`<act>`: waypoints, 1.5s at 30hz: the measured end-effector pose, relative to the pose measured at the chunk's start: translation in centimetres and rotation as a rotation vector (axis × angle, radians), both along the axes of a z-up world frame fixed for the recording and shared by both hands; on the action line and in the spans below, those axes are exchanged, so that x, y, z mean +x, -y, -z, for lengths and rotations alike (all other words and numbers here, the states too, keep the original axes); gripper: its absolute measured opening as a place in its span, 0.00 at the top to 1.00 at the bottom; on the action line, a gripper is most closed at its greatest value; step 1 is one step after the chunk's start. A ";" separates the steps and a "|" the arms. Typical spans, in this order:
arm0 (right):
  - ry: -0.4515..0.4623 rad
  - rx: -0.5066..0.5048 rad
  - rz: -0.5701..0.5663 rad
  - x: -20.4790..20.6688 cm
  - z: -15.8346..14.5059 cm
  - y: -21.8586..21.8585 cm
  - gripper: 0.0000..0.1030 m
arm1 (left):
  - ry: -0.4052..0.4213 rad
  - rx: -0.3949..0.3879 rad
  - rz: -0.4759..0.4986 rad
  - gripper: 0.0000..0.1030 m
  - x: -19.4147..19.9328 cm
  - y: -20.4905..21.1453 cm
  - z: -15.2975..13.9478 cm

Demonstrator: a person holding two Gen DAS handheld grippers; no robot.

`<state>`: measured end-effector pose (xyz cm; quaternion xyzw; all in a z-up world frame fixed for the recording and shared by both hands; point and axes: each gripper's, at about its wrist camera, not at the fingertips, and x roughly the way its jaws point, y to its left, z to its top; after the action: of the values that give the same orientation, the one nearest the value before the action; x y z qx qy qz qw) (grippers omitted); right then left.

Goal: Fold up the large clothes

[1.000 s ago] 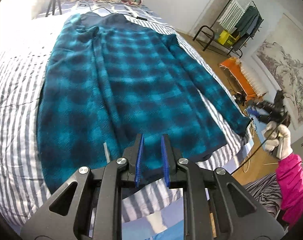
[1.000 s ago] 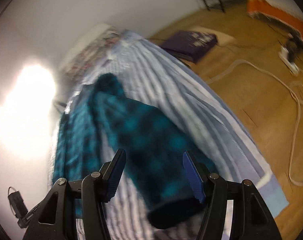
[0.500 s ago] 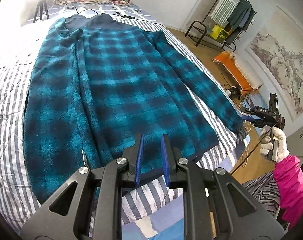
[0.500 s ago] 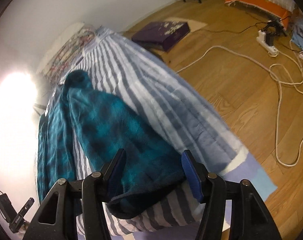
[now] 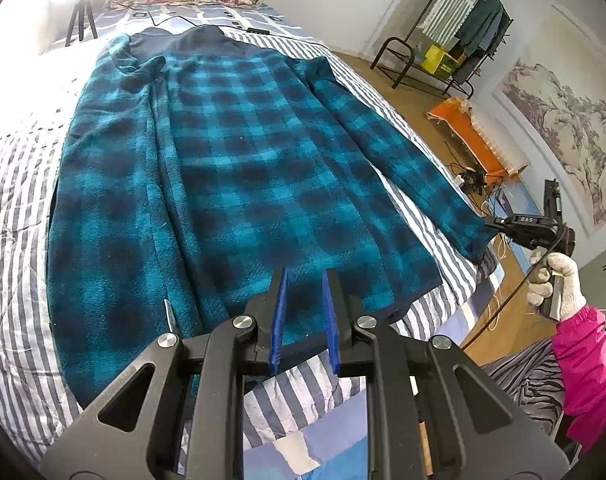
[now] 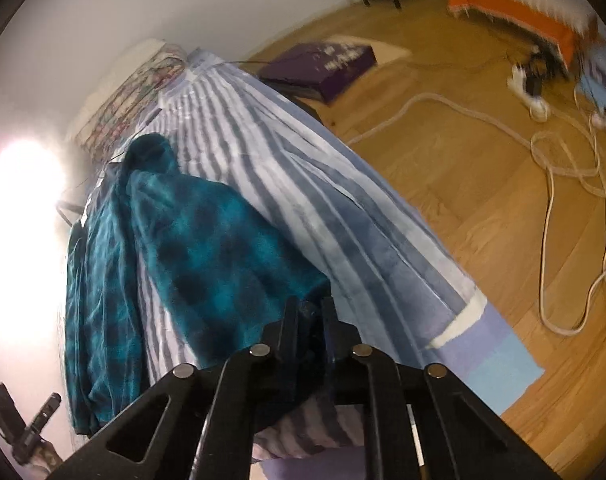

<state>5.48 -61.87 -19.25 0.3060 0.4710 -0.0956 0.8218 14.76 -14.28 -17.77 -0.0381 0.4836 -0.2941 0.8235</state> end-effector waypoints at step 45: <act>0.144 0.104 -0.601 16.8 -7.0 -16.8 0.61 | -0.271 -0.109 -0.033 0.53 5.1 3.4 5.9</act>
<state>22.24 -45.10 -12.27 0.2008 0.4851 0.1977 0.8278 19.81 -17.71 -23.69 -0.1300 0.5731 -0.2984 0.7521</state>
